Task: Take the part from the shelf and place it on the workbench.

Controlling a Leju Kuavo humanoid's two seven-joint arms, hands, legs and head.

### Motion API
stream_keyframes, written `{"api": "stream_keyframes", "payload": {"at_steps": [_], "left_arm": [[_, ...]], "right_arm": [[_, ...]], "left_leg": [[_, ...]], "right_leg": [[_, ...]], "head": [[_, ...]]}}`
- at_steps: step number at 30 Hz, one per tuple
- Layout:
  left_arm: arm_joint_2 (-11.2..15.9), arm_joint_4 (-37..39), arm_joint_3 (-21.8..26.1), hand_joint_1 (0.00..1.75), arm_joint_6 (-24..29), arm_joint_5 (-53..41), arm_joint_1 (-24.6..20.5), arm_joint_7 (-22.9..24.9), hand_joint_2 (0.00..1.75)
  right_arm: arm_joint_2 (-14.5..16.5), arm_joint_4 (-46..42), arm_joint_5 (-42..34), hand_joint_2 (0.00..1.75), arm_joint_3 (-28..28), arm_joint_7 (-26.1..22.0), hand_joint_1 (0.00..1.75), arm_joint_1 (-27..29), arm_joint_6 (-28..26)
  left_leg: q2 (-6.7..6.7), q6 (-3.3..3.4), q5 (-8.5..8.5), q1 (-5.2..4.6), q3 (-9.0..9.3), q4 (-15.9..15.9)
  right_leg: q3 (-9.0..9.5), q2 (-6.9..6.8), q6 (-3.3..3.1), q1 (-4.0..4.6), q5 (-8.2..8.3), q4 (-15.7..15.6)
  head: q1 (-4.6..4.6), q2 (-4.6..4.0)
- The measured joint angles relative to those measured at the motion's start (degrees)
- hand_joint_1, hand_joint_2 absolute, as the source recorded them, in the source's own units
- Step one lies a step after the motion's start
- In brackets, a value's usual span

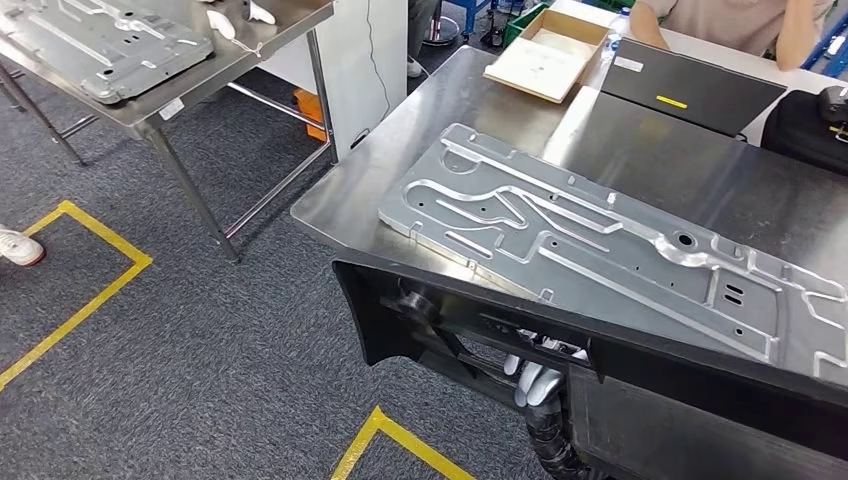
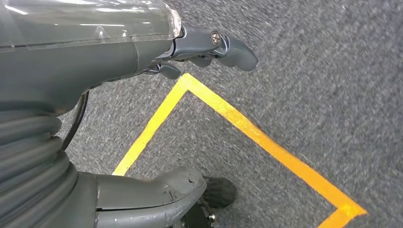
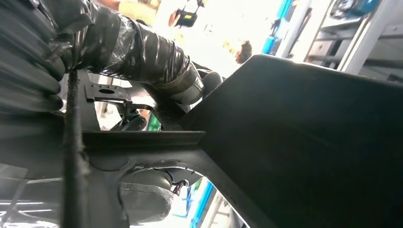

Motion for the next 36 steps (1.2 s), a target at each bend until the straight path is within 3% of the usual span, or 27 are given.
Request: {"api": "stream_keyframes", "payload": {"at_steps": [1, 3, 5, 8, 10, 12, 14, 15, 16, 19, 21, 23, 25, 26, 27, 29, 30, 31, 33, 35, 36], "left_arm": [[0.0, 0.0, 0.1, 0.00, 0.0, 0.0, 0.0, 0.0, 1.75], [0.0, 0.0, 0.1, 0.00, 0.0, 0.0, -0.1, 0.0, 1.75], [0.0, 0.0, 0.1, 0.00, 0.0, 0.0, -0.1, 0.0, 1.75], [-0.1, 0.0, 0.2, 0.00, 0.0, 0.0, -0.2, 0.0, 1.75], [-0.1, 0.0, 0.2, 0.00, 0.0, 0.0, -0.4, 0.0, 1.75], [-0.1, 0.0, 0.2, 0.00, 0.0, 0.0, -0.3, 0.0, 1.75], [-0.1, 0.0, 0.2, 0.00, 0.0, 0.0, 0.0, 0.0, 1.75], [-0.1, 0.0, 0.2, 0.00, 0.0, 0.0, 0.1, 0.0, 1.75], [-0.1, 0.0, 0.2, 0.00, 0.0, 0.0, 0.1, 0.0, 1.75], [-0.1, 0.0, 0.2, 0.00, 0.1, 0.0, 0.1, 0.0, 1.75], [0.0, 0.0, 0.2, 0.00, 0.1, 0.0, 0.1, 0.1, 1.75], [-0.1, 0.0, 0.2, 0.00, 0.1, 0.0, 0.0, 0.1, 1.75], [-0.2, 0.0, 0.2, 0.00, 0.1, 0.0, -0.1, 0.1, 1.75], [-0.2, 0.0, 0.2, 0.00, 0.1, 0.0, -0.1, 0.1, 1.75], [-0.2, 0.0, 0.2, 0.00, 0.1, 0.0, -0.1, 0.1, 1.75], [-0.2, 0.0, 0.2, 0.00, 0.1, -0.1, 0.1, 0.1, 1.75], [-0.2, 0.0, 0.2, 0.00, 0.1, -0.1, 0.1, 0.1, 1.75], [-0.2, 0.0, 0.3, 0.00, 0.1, -0.1, 0.1, 0.1, 1.75], [-0.2, 0.0, 0.3, 0.00, 0.1, -0.2, 0.0, 0.0, 1.75], [-0.2, 0.0, 0.3, 0.00, 0.1, -0.2, -0.1, -0.1, 1.75], [-0.2, 0.0, 0.3, 0.00, 0.1, -0.2, -0.1, -0.2, 1.75]], "right_arm": [[0.0, 0.0, 0.0, 1.75, 0.0, 0.1, 1.75, 0.0, 0.0], [0.0, 0.0, 0.0, 1.75, -0.1, 0.1, 1.75, 0.0, 0.0], [0.0, 0.0, 0.0, 1.75, -0.2, 0.2, 1.75, -0.1, 0.0], [0.0, 0.0, -0.2, 1.75, -0.4, 0.4, 1.75, 0.0, 0.0], [0.0, 0.0, -0.2, 1.75, -0.5, 0.5, 1.75, -0.1, 0.1], [0.0, 0.1, -0.3, 1.75, -0.5, 0.6, 1.75, -0.1, 0.1], [0.0, 0.2, -0.3, 1.75, -0.5, 0.7, 1.75, -0.1, 0.1], [0.0, 0.4, -0.4, 1.75, -0.5, 0.7, 1.75, -0.1, 0.1], [0.0, 0.4, -0.4, 1.75, -0.5, 0.7, 1.75, -0.1, 0.1], [0.0, 0.5, -0.4, 1.75, -0.5, 0.7, 1.75, -0.1, 0.1], [0.0, 0.5, -0.4, 1.75, -0.6, 0.7, 1.75, -0.1, 0.1], [0.0, 0.5, -0.4, 1.75, -0.6, 0.7, 1.75, 0.0, 0.1], [0.0, 0.5, -0.4, 1.75, -0.7, 0.7, 1.75, 0.0, 0.1], [0.0, 0.5, -0.4, 1.75, -0.7, 0.7, 1.75, -0.1, 0.1], [0.0, 0.5, -0.4, 1.75, -0.7, 0.7, 1.75, -0.1, 0.1], [0.0, 0.6, -0.4, 1.75, -0.7, 0.7, 1.75, -0.2, 0.1], [0.0, 0.7, -0.4, 1.75, -0.7, 0.8, 1.75, -0.1, 0.1], [0.0, 0.8, -0.5, 1.75, -0.7, 0.8, 1.75, -0.1, 0.1], [0.0, 0.9, -0.6, 1.75, -0.7, 0.7, 1.75, -0.2, 0.1], [0.1, 0.8, -1.0, 1.75, -0.7, 0.6, 1.75, -0.3, 0.1], [0.1, 0.8, -1.2, 1.75, -0.7, 0.5, 1.75, -0.3, 0.1]], "left_leg": [[0.50, -0.07, -0.09, 0.00, 0.10, 0.0], [1.38, -0.33, -0.33, -0.03, 0.51, 0.0], [2.06, -0.87, -0.60, -0.16, 0.83, 0.0], [2.90, -1.94, -0.92, -0.13, 1.24, -0.2], [1.61, -2.57, -2.21, 0.00, 1.00, 1.2], [-0.51, -2.80, -5.53, 0.08, -1.50, 6.9], [-1.22, -2.84, -8.34, 0.08, -5.10, 14.1], [-1.28, -2.82, -8.24, 0.08, -6.01, 15.6], [-1.34, -2.76, -6.94, 0.08, -5.82, 14.7], [-3.23, -2.29, -1.34, 0.07, -1.39, 4.2], [-4.25, -2.01, -0.53, -0.04, 0.07, 0.9], [-3.54, -1.58, -0.41, -0.12, 0.19, 0.6], [-2.65, -0.85, -0.08, 0.09, 0.43, 0.0], [-2.14, -0.52, 0.05, 0.23, 0.54, -0.3], [-1.63, -0.30, 0.08, 0.25, 0.58, -0.4], [-0.54, -0.16, -0.01, 0.20, 0.56, -0.4], [0.01, -0.17, -0.09, 0.19, 0.58, -0.4], [0.52, -0.22, -0.19, 0.19, 0.66, -0.4], [1.38, -0.47, -0.45, 0.19, 1.04, -0.4], [2.09, -0.99, -0.80, -0.02, 1.45, -0.3], [2.44, -1.30, -0.94, -0.11, 1.59, -0.3]], "right_leg": [[0.74, -0.22, 0.00, -0.04, 1.50, -1.7], [4.74, -1.65, -0.40, 0.14, 5.36, -9.5], [7.52, -2.85, -1.12, 0.65, 7.11, -15.1], [7.79, -1.93, -2.10, 0.88, 7.28, -16.1], [8.27, -1.12, -2.85, 0.55, 7.69, -16.8], [8.54, -0.39, -3.37, 0.48, 7.86, -17.1], [8.49, 0.64, -3.62, 0.62, 7.74, -16.9], [8.49, 1.24, -3.65, 0.67, 7.64, -16.7], [8.54, 1.87, -3.60, 0.68, 7.53, -16.6], [8.53, 3.54, -3.10, 0.65, 6.96, -15.7], [8.16, 4.38, -2.52, 0.57, 6.76, -15.3], [7.92, 5.07, -1.84, 0.53, 6.86, -15.3], [7.50, 3.95, -1.21, 0.61, 6.10, -14.4], [6.54, 2.79, -0.89, 0.62, 4.83, -12.4], [5.03, 1.47, -0.58, 0.51, 3.12, -9.3], [1.17, 0.28, -0.04, 0.18, 0.05, -2.0], [0.04, 0.10, 0.13, 0.05, -0.15, -0.1], [-0.04, -0.07, 0.23, -0.05, 0.78, -0.2], [3.16, -1.19, 0.04, -0.06, 4.90, -6.8], [6.65, -3.00, -0.69, 0.44, 7.44, -13.8], [7.37, -3.47, -1.11, 0.71, 7.71, -15.4]], "head": [[0.00, 0.00], [0.00, 0.00], [-0.01, 0.00], [-0.01, 0.00], [-0.01, 0.00], [-0.01, 0.00], [-0.02, 0.00], [-0.02, 0.00], [-0.02, 0.00], [-0.01, 0.00], [-0.01, 0.00], [-0.01, 0.00], [0.00, 0.00], [0.00, 0.00], [0.01, 0.00], [0.00, 0.00], [0.00, 0.00], [0.00, 0.01], [0.00, 0.01], [0.00, 0.00], [0.00, 0.00]]}}
